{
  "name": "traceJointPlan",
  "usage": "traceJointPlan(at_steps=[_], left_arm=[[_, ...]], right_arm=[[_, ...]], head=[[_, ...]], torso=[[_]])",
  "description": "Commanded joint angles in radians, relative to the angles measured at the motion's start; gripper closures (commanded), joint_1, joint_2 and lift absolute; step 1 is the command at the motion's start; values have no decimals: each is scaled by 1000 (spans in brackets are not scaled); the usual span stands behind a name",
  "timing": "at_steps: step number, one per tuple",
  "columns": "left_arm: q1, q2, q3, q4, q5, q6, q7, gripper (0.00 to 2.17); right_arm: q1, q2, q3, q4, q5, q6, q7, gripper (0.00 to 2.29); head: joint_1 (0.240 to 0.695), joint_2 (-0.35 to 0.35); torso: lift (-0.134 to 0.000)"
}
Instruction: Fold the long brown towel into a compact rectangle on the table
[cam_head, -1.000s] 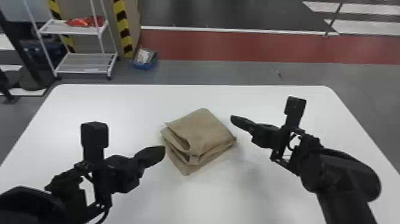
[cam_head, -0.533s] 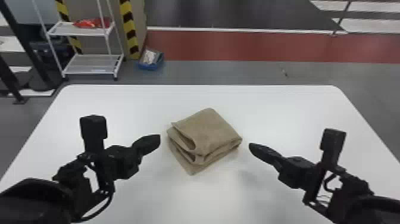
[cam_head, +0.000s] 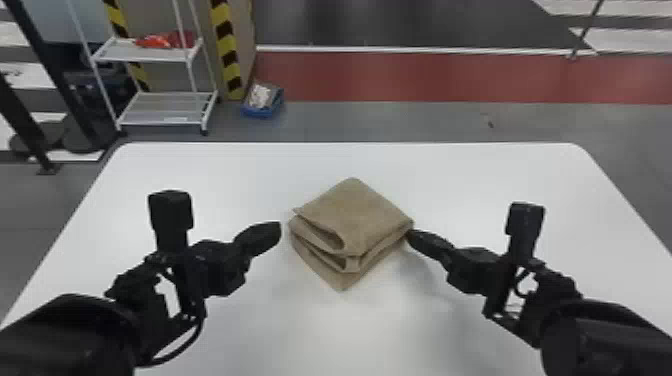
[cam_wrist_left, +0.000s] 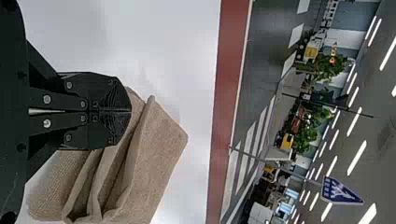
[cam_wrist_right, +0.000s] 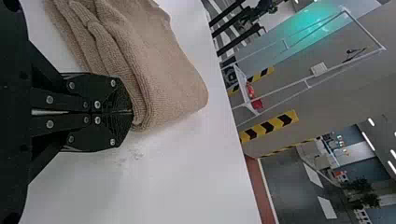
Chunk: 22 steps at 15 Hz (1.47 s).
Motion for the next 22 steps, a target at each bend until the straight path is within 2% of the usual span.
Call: traceJointPlan(at_steps=[1, 3, 5, 8, 10, 12, 14, 17, 20, 22], left_arm=[[-1, 6, -1, 5, -2, 0, 0, 2067], [-9, 11, -1, 19, 1, 0, -2, 2067], [-15, 7, -2, 41, 1, -9, -5, 2067], [-52, 6, -27, 124, 1, -89, -8, 2067], [-90, 3, -68, 191, -1, -147, -5, 2067], [-118, -2, -106, 251, -5, -206, 0, 2067], [-127, -11, -122, 265, -7, -224, 0, 2067], [-123, -11, -117, 248, -5, -224, 0, 2067], [-89, -3, -93, 229, -5, -224, 0, 2067], [-69, 1, -74, 220, -5, -224, 0, 2067]], right_arm=[[-104, 6, 21, 138, 8, -114, -21, 2240], [-260, 12, 32, 308, 13, -142, -18, 2240], [-295, 12, 39, 345, 14, -160, -1, 2240], [-134, -3, -13, 133, -27, -53, 19, 2240], [-35, -28, -73, 5, -68, -1, 32, 2240], [2, -55, -102, -37, -113, -7, 30, 2240], [-13, -57, -88, -38, -108, -78, 35, 2240], [-114, -34, 24, 57, -64, -197, 32, 2240], [-225, 23, 127, 238, 22, -302, 28, 2240], [-279, 51, 190, 377, 44, -387, 36, 2240]], head=[[695, -9], [695, -7], [695, -4], [695, 6], [695, 0], [695, -33], [695, -63], [695, -75], [695, -32], [695, 27]], torso=[[-124], [-124], [-124], [-124], [-124], [-124], [-124], [-124], [-124], [-124]])
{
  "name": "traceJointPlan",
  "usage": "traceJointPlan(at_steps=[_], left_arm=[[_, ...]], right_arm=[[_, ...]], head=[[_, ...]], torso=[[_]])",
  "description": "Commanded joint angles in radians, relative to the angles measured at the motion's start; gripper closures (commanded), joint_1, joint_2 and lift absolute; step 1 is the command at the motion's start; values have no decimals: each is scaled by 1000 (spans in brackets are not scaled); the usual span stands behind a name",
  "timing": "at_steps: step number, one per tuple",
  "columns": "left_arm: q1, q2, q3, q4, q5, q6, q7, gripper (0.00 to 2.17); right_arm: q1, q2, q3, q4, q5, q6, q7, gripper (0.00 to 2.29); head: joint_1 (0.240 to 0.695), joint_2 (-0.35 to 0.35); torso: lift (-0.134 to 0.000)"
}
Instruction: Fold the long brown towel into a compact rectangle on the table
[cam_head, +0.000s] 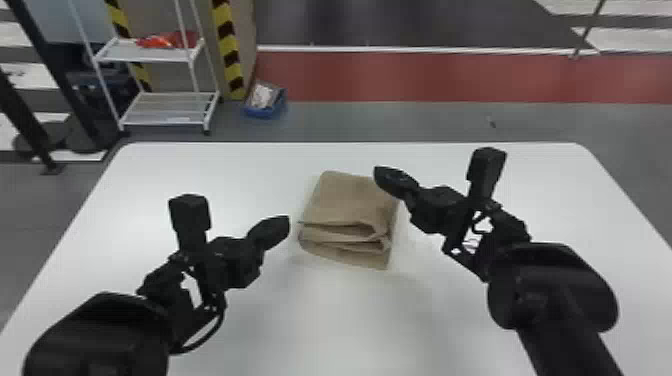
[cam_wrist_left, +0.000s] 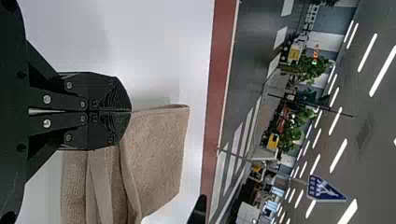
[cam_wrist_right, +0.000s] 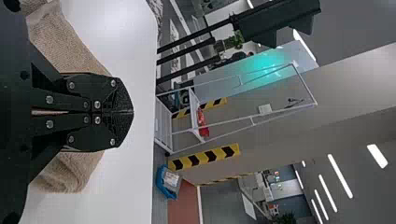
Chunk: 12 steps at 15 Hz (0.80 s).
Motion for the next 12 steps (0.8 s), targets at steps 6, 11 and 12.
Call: traceJointPlan(at_steps=[6, 11, 12], left_arm=[[14, 6, 20, -12, 4, 3, -1, 2067], [11, -3, 1, -13, 0, 12, 0, 2067], [12, -3, 3, -26, 0, 15, 0, 2067]], right_arm=[[61, -1, 54, 10, 24, 112, 71, 2240], [130, -37, 13, -97, 32, 213, 163, 2240], [128, -52, 3, -100, 34, 219, 183, 2240]], head=[[695, 114], [695, 97], [695, 94]], torso=[[-124], [-124], [-124]])
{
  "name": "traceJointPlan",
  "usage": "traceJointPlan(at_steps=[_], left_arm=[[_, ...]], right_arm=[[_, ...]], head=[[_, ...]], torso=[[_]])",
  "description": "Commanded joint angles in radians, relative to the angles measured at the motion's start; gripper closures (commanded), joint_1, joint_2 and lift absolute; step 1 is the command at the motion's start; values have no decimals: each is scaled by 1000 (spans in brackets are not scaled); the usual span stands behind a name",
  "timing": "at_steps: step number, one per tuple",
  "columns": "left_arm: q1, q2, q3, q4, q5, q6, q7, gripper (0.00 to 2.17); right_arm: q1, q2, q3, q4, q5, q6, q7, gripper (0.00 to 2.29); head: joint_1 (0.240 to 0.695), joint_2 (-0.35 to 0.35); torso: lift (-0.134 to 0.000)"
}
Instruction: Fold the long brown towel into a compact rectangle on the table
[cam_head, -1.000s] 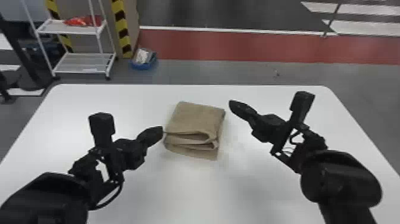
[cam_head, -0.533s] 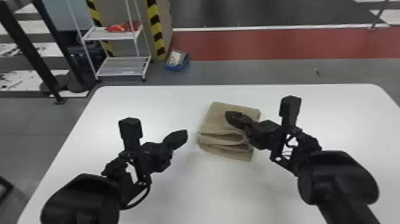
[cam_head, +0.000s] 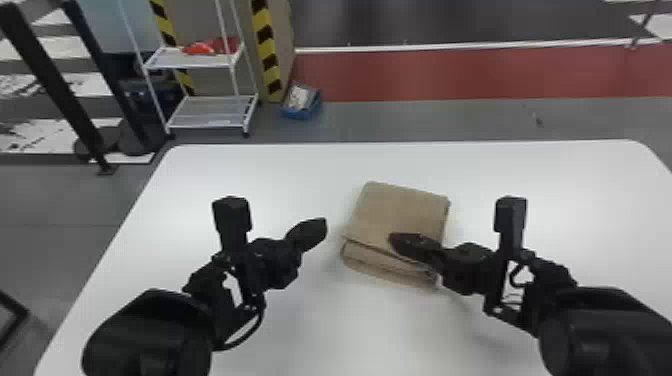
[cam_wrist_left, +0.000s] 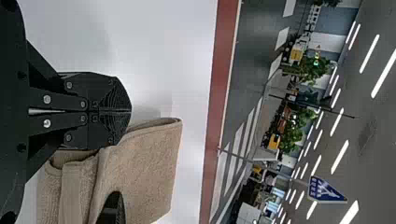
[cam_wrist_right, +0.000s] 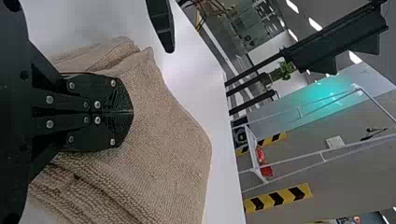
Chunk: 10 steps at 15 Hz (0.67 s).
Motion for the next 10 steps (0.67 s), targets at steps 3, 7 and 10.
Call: traceJointPlan(at_steps=[3, 7, 10], left_arm=[[5, 1, 0, -22, -1, 15, 6, 2067], [0, -7, -11, -22, -17, 27, 12, 2067], [-2, -7, -16, -23, -17, 43, 14, 2067]], right_arm=[[-13, -45, -59, -6, 5, 23, 73, 2240], [-14, -47, -115, -24, -32, 23, 143, 2240], [61, -53, -157, -151, -107, 44, 156, 2240]], head=[[695, 68], [695, 37], [695, 24]], torso=[[-124], [-124], [-124]])
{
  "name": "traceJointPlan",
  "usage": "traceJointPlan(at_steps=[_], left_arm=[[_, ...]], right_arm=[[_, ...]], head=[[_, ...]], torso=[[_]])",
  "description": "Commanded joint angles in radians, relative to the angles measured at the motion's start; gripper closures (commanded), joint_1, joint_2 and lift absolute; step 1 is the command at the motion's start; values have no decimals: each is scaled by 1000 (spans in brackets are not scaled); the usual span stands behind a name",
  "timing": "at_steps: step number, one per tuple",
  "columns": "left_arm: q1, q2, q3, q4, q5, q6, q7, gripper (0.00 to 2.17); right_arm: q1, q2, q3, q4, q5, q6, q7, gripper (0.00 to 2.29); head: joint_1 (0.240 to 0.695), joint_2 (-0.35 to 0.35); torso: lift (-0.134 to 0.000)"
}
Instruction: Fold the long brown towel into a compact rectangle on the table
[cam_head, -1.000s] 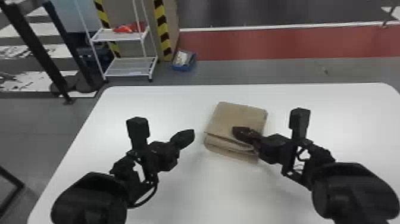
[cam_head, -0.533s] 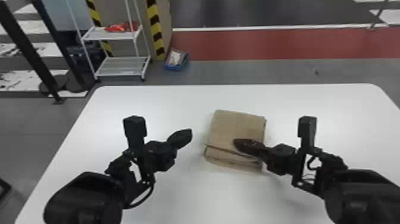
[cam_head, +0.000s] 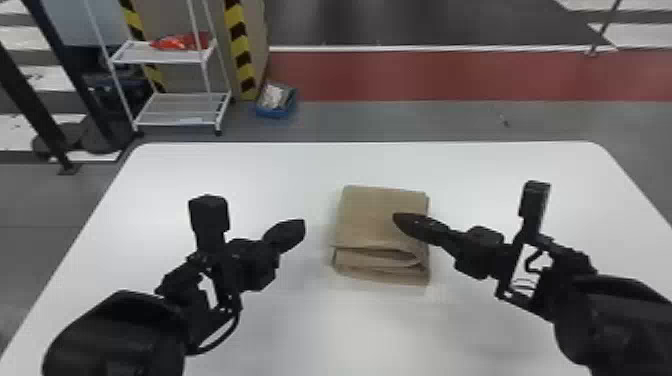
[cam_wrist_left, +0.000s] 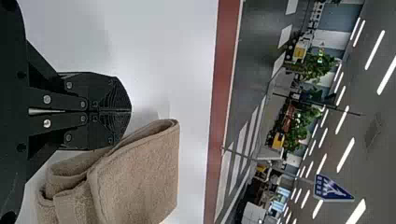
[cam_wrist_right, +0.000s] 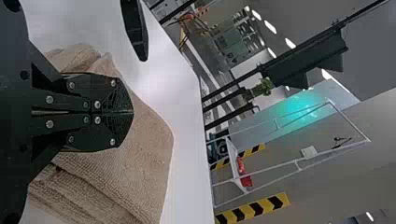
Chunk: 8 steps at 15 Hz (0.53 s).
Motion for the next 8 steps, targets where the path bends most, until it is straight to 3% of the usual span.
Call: traceJointPlan(at_steps=[1, 3, 5, 6, 8], left_arm=[[3, 0, -4, -12, -2, 10, 1, 2067], [12, 2, -7, -23, -6, 10, 4, 2067], [38, 6, -6, -53, -12, 10, 7, 2067], [50, 8, -3, -73, -23, 7, 9, 2067], [90, 3, -3, -121, -97, -11, 35, 2064]], right_arm=[[77, -4, -63, -118, -55, -5, 0, 2240], [125, -4, -149, -181, -78, -39, -26, 2236], [199, -14, -238, -280, -55, -70, -124, 1808], [226, -32, -258, -310, -48, -76, -169, 1440], [271, -83, -281, -343, -46, -85, -216, 235]], head=[[695, 23], [695, 12], [695, -39], [695, -61], [695, -139]], torso=[[-124], [-124], [-124], [-124], [-124]])
